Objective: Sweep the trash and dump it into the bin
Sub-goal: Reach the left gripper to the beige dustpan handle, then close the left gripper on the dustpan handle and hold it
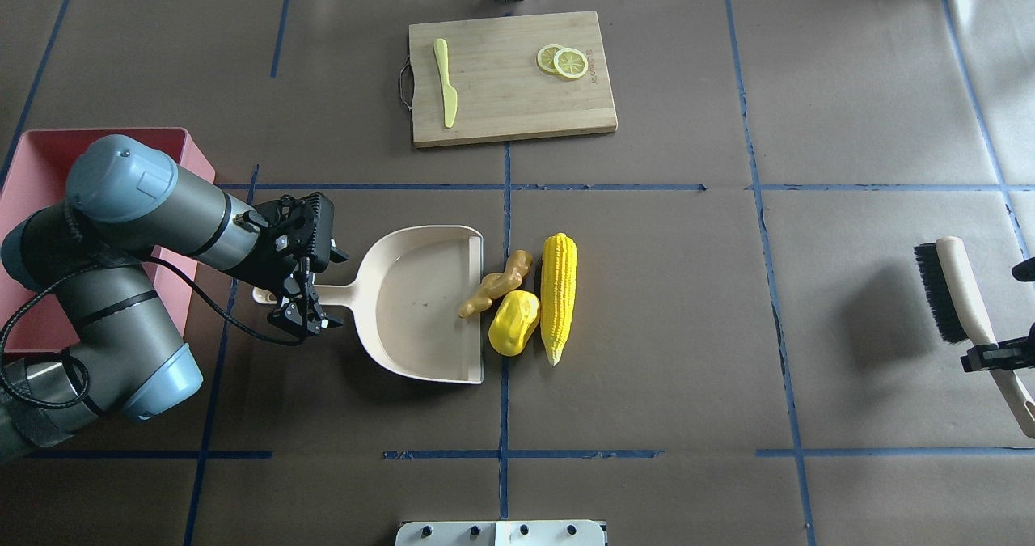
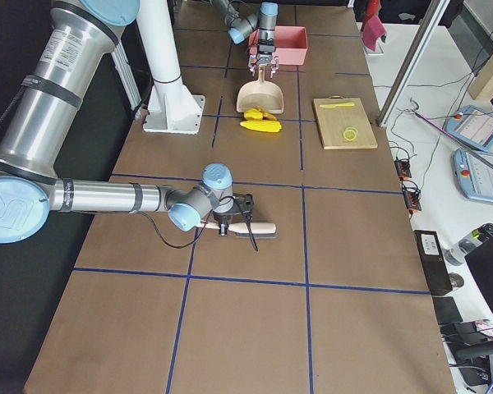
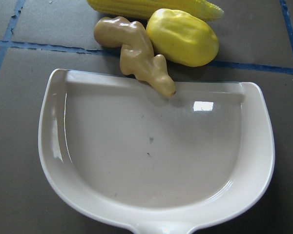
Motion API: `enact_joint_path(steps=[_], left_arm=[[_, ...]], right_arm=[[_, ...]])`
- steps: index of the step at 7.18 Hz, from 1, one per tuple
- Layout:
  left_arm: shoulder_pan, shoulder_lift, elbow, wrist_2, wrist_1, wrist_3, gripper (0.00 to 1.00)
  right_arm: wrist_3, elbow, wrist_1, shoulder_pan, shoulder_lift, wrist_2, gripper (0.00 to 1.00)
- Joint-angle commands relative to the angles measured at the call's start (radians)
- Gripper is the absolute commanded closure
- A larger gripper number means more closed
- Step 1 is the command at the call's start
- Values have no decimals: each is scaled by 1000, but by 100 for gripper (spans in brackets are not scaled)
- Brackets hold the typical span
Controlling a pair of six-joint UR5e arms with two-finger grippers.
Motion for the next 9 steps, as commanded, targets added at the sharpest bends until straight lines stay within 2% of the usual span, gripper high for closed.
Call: enact_joint_path(steps=[1,4,9], left_arm=[[2,1,27,-4,-3,-3,0],[5,1,64,-6,-7,-7,3],[19,-1,67,-7,-11,-26,10]], right_arm=[[1,-2,-1,0,-2,0,100],[1,-2,-1,0,-2,-2,100],[-1,-5,-1,0,-3,-3,100]])
